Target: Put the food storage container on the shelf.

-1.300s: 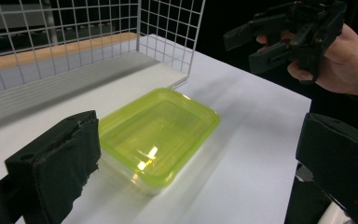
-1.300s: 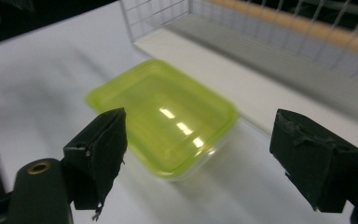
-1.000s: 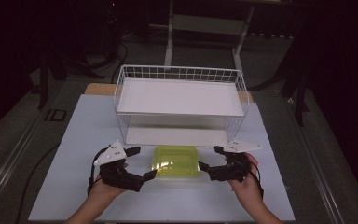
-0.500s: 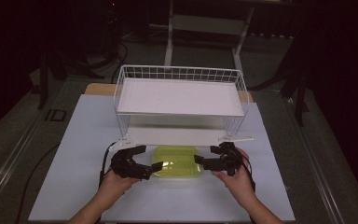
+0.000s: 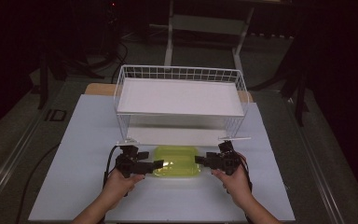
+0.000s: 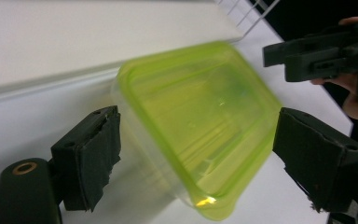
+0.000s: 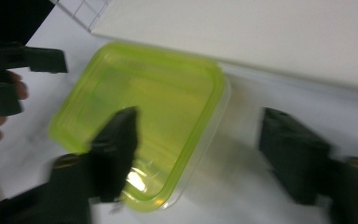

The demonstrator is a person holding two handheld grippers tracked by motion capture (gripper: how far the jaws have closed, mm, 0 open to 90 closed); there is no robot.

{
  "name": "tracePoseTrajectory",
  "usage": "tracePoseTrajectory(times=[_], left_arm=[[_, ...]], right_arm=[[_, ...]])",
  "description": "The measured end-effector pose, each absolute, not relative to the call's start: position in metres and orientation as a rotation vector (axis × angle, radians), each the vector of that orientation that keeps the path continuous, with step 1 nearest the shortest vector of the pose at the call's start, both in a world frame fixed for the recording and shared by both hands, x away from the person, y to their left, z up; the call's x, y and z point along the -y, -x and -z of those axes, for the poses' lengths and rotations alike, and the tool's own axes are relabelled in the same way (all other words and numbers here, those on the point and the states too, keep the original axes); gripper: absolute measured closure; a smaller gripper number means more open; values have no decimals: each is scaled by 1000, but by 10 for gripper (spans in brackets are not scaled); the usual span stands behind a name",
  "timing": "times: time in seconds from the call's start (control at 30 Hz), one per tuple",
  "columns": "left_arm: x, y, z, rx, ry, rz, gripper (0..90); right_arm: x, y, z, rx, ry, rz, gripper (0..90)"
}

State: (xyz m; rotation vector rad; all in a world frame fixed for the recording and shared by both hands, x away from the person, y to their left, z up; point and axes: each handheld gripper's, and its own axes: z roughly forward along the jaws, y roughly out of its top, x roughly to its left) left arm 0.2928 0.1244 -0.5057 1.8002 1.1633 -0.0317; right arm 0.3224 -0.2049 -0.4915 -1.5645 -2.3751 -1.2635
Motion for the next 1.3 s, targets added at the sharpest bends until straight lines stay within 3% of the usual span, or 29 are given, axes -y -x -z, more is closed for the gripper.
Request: tracePoseTrajectory(times=[0.03,0.13,0.2,0.23,0.4,0.57,0.83,1.3], left_arm=[[-126,-295,512,-1226,-1794,47,253],[-131,-299,516,-1308,-1753,64,400],[-134,-301,518,-1332,-1745,67,422],[-135,-302,520,-1331,-1742,78,485],[-135,-304,522,-1320,-1754,124,598],[-131,-305,523,-1324,-1757,167,677],[-124,-299,518,-1315,-1815,98,692],[-120,-285,515,-1313,-1812,44,727]], right_arm=[[202,-323,496,2373,1566,1228,406],[199,-322,500,2384,1574,1205,438],[198,-322,500,2393,1577,1202,454],[197,-322,501,2389,1578,1200,464],[196,-324,503,2388,1609,1161,546],[195,-325,507,2363,1612,1143,589],[189,-318,502,2363,1647,1148,704],[188,-306,499,2369,1665,1183,737]])
